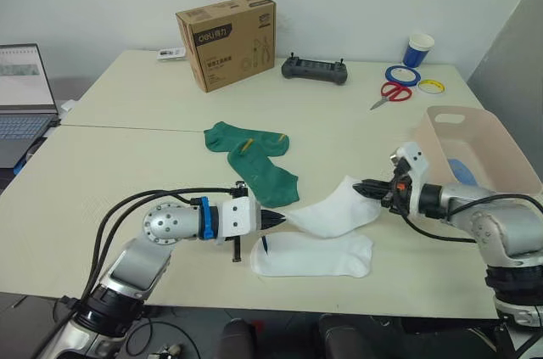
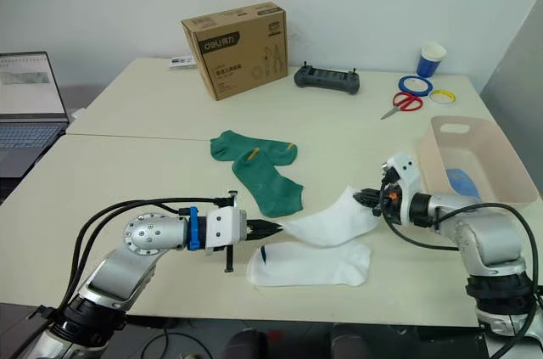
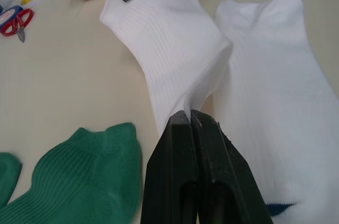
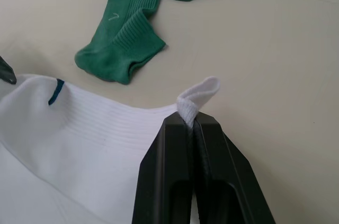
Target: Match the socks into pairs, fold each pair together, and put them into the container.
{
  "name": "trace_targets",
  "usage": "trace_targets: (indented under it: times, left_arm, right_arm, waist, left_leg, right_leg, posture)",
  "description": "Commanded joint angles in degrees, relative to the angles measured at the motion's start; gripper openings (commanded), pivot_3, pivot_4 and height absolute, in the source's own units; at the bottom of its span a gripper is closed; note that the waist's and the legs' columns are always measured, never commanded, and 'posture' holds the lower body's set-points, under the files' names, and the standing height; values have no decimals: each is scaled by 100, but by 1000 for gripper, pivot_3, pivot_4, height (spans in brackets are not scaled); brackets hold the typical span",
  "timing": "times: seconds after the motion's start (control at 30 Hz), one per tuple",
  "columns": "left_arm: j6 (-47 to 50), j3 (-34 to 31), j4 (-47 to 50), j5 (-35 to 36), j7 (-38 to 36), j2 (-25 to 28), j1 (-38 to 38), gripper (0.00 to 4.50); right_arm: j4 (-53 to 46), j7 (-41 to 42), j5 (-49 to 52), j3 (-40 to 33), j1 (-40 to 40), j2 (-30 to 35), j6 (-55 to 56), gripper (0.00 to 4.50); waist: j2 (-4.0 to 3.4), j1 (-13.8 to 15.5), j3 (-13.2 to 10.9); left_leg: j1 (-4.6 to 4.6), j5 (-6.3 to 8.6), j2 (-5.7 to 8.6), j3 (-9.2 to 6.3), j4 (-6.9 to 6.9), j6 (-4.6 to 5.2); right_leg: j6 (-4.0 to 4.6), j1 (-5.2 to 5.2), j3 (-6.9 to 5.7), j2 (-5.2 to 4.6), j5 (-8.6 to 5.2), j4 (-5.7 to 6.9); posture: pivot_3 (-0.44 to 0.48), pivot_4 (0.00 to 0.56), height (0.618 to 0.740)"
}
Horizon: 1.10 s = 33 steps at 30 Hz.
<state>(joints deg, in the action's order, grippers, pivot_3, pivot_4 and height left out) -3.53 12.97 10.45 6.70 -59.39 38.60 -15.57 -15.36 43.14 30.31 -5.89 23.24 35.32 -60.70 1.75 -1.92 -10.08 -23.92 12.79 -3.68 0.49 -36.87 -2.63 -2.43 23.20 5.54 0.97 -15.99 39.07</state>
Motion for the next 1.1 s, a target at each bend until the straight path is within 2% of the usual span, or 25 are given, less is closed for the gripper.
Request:
trace_targets:
  times: [0.03, 0.47, 0.9, 1.1]
  left_arm:
    - [-391, -224, 32, 175, -83, 35, -54, 0]
    - [-1151, -361, 169, 294, -363, 325, 404, 0]
    - [-1797, -229, -297, 233, -827, 537, 366, 0]
    - [-2302, -217, -619, 245, -1152, 691, 294, 0]
  right_arm:
    - [-653, -285, 527, -460, 11, 41, -750, 28]
    - [-2042, -1031, 1715, -1426, -692, -152, -2107, 28]
    - [-2475, -1734, 2105, -1555, -1109, -493, -2236, 28]
    - [-2492, -1784, 2145, -1493, -1628, -545, -1963, 28]
  waist:
    - [0, 2, 0]
    - [0, -4, 0]
    - [0, -15, 0]
    - [0, -15, 0]
  left_leg:
    - [0, 0, 0, 1, 0, 0]
    - [-1, 0, -1, 2, 5, 0]
    - [-1, 0, -2, 4, 6, 0]
    - [-2, 0, -2, 7, 9, 0]
  right_leg:
    - [0, 0, 1, 0, 0, 0]
    - [0, 1, 0, -2, -2, -3]
    - [4, 2, 0, -2, -4, -4]
    - [6, 3, 1, -4, -6, -5]
  posture:
    - [0, 150, 740]
    - [0, 150, 740]
    - [0, 150, 740]
    - [0, 150, 740]
